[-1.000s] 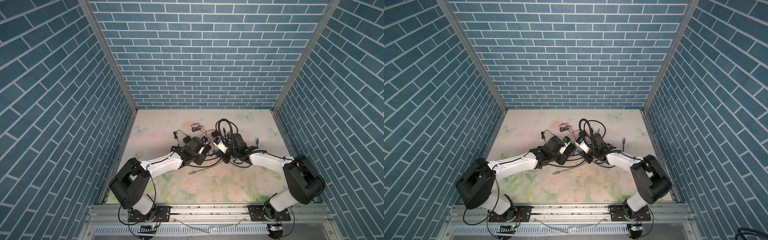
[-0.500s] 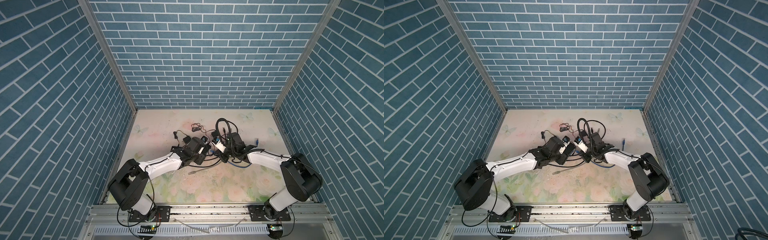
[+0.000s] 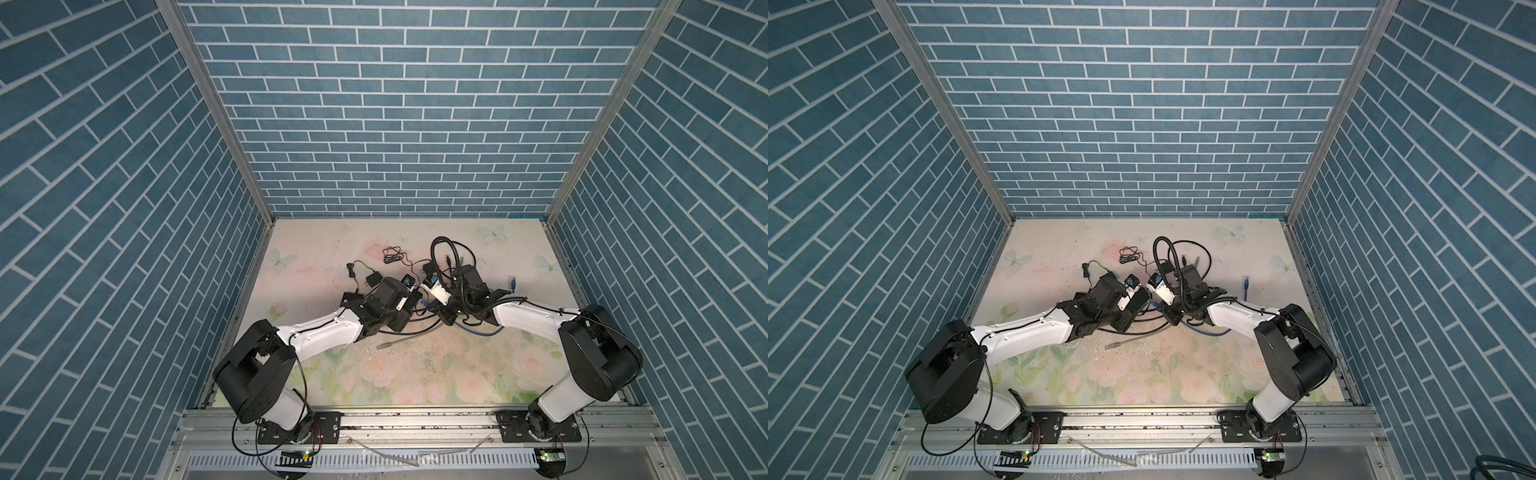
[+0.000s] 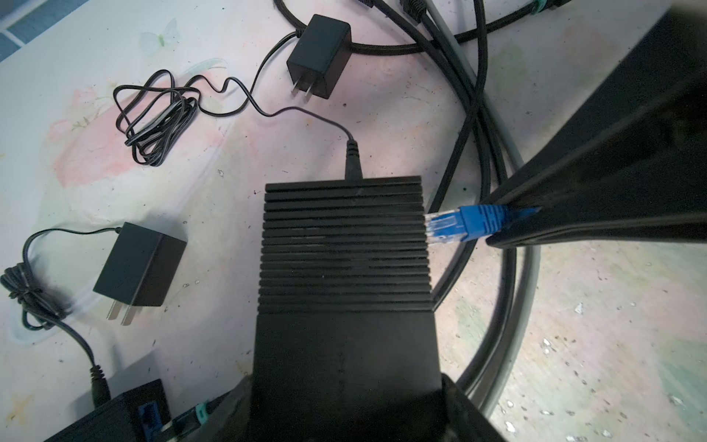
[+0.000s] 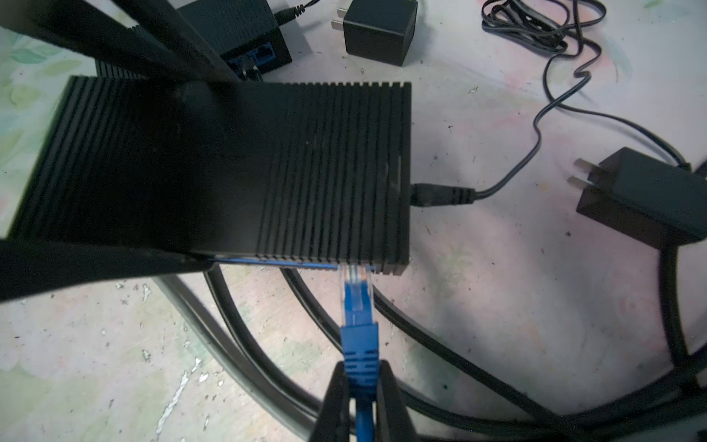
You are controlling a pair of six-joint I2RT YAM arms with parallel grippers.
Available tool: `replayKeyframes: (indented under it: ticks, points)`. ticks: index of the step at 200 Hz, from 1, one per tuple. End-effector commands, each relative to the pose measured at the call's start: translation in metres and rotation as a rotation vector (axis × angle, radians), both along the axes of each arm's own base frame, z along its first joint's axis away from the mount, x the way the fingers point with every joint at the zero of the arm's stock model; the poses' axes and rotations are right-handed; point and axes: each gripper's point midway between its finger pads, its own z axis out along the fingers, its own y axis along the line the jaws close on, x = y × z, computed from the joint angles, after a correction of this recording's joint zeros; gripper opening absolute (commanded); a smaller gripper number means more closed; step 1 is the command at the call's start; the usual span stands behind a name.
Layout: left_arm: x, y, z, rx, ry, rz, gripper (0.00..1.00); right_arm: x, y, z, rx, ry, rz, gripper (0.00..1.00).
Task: Insert the plug into the switch port
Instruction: 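Push the blue plug into the nearer black switch's port with the right gripper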
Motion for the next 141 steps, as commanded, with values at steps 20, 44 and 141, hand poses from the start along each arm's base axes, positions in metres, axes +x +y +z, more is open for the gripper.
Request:
replayKeyframes:
  ticks: [20,44,141]
  points:
    - [-0.013,-0.024,0.013,-0.071,-0.021,-0.092,0.30,0.021,0.021,0.034,0.097,-0.067,-0.025,0.00]
    - [-0.019,-0.041,0.018,-0.124,-0.013,-0.140,0.28,0.021,0.028,0.044,0.136,-0.091,-0.009,0.00]
    - [-0.096,-0.103,0.039,-0.285,0.016,-0.580,0.28,0.032,0.048,0.095,0.275,-0.280,0.052,0.00]
